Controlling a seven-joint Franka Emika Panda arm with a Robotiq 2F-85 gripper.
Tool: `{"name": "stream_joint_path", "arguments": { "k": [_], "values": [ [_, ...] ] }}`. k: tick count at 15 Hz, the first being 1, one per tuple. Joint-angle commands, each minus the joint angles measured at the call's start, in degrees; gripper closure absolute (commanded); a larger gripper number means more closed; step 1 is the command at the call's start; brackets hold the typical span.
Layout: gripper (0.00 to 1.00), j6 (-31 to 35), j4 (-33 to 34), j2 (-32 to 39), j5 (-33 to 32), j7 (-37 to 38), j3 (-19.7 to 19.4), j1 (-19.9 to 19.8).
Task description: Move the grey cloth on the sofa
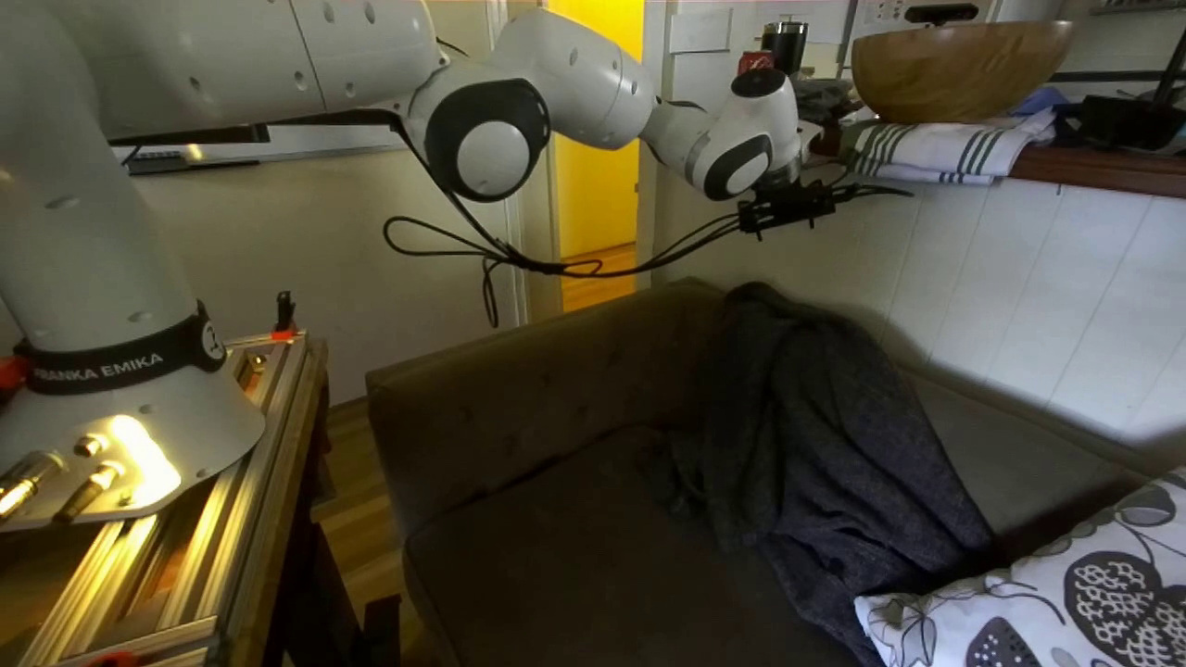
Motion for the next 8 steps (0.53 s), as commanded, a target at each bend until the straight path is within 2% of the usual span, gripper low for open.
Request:
{"name": "stream_joint_path", "arguments": {
  "k": [1,5,8],
  "values": [
    [0.00,-9.6,-0.6,-2.8,0.2,10.1,-2.8,0.7],
    [0.00,-17.8,-1.6,-4.0,1.4,17.3,-2.0,-2.0],
    [0.00,-17.8,-2.2,-3.8,2.5,23.1,-1.7,-4.9]
  ]
}}
